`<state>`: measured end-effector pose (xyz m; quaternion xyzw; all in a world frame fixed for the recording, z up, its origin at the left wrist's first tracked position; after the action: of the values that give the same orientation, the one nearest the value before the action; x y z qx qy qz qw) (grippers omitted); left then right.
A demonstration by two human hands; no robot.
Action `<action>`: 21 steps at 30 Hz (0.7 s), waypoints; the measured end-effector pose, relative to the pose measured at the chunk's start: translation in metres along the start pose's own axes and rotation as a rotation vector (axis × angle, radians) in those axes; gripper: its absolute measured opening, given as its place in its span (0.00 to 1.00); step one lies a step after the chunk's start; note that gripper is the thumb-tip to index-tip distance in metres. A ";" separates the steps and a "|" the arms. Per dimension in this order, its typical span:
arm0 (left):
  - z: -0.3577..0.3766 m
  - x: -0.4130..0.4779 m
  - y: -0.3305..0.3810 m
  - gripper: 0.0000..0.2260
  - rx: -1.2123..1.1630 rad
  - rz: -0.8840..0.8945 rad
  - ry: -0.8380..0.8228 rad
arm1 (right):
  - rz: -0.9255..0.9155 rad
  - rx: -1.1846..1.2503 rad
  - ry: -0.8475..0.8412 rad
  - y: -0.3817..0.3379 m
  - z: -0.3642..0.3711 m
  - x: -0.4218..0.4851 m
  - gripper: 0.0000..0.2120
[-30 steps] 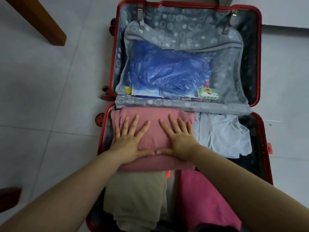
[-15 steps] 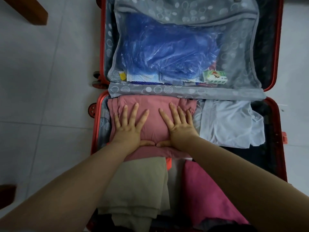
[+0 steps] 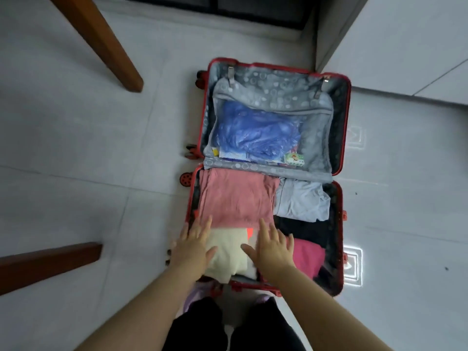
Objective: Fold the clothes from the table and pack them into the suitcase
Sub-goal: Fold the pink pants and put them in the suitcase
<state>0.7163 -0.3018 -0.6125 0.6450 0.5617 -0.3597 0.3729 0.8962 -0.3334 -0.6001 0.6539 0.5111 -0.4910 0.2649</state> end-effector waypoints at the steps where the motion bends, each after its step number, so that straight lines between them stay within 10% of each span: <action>1: -0.001 -0.036 -0.011 0.33 -0.045 -0.028 -0.004 | 0.007 0.038 0.006 -0.006 -0.005 -0.031 0.67; 4: -0.015 -0.141 -0.041 0.32 -0.131 -0.093 -0.007 | -0.045 0.077 0.000 -0.039 -0.030 -0.129 0.51; 7: -0.042 -0.238 -0.067 0.33 -0.248 -0.104 0.104 | -0.166 0.020 0.012 -0.089 -0.057 -0.221 0.56; 11: -0.086 -0.344 -0.098 0.32 -0.507 -0.020 0.332 | -0.364 -0.064 0.148 -0.166 -0.086 -0.327 0.30; 21: -0.147 -0.531 -0.248 0.29 -0.501 0.189 0.799 | -0.662 -0.200 0.404 -0.374 -0.032 -0.468 0.27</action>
<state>0.4179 -0.3909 -0.0947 0.6713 0.6693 0.0984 0.3028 0.5631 -0.3713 -0.1024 0.5081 0.7813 -0.3592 0.0490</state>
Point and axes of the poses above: each hand's wrist, its own x-axis towards the middle knuckle, its own z-axis out of the palm, y = z × x, the point moved 5 cm from there along x, towards the middle knuckle, and after that the axes turned 14 degrees about -y, right-handed, at the moved point
